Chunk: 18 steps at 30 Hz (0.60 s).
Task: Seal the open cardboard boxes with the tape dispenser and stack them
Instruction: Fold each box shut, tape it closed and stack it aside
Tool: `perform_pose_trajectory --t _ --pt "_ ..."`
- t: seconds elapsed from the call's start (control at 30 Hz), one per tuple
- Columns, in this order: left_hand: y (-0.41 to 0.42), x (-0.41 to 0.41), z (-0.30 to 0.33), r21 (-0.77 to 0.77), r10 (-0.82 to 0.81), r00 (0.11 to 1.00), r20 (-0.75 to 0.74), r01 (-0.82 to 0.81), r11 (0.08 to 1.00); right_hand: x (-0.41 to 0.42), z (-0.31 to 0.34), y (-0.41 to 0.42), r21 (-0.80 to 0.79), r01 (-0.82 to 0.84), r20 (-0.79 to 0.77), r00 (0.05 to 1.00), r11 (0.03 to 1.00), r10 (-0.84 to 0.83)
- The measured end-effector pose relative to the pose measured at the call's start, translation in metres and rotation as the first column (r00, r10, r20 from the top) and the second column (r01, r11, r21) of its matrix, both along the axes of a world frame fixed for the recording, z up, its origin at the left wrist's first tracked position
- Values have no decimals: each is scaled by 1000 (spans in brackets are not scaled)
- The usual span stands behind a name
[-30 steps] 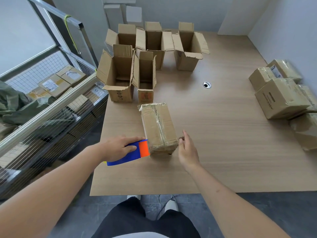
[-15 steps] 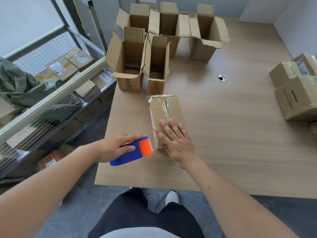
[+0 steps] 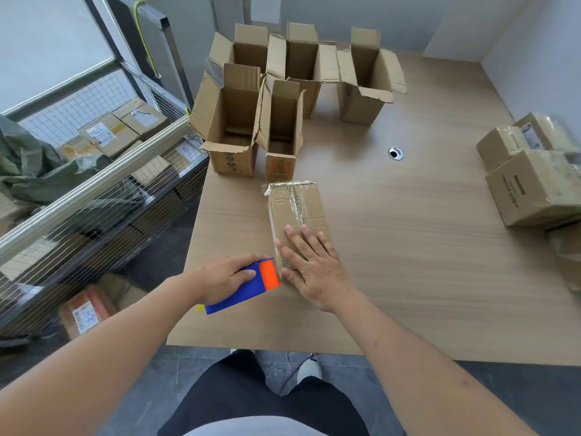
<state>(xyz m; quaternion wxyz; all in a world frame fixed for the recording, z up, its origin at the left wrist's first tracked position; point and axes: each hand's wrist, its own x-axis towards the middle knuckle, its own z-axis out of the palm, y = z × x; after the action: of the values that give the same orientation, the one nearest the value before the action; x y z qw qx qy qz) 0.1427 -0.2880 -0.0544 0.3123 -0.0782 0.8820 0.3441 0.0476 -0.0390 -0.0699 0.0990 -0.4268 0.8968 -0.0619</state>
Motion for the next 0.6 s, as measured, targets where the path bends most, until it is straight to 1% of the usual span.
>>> perform_pose_trajectory --t 0.07,0.1,0.2,0.27,0.33,0.43,0.53,0.6 --pt "4 -7 0 1 4 1000 17 -4 1000 1 2 -1 -21 13 18 1000 1000 -13" --pt "3 -11 0 -25 0 999 35 1 1000 1 3 -1 -28 21 26 999 999 -21" --pt "-14 -14 -2 -197 -62 991 119 84 977 1 5 -1 -57 47 83 996 997 -43" --pt "-25 -10 -3 -215 -10 993 115 35 976 1 6 -4 -81 74 99 993 994 -65" --pt "-27 -9 -3 -225 19 998 53 -7 974 4 4 -10 -115 139 97 987 984 -128" --pt "-18 -14 -5 -355 -26 997 -66 1 935 14 0 -23 -189 239 66 971 952 -231" --pt "-6 -15 -12 -476 -88 987 -134 14 879 19 -7 -32 -290 266 -35 957 919 -288" --pt "1 -12 -21 -530 -112 980 -168 6 848 20 -14 -36 -343 262 -120 940 902 -318"
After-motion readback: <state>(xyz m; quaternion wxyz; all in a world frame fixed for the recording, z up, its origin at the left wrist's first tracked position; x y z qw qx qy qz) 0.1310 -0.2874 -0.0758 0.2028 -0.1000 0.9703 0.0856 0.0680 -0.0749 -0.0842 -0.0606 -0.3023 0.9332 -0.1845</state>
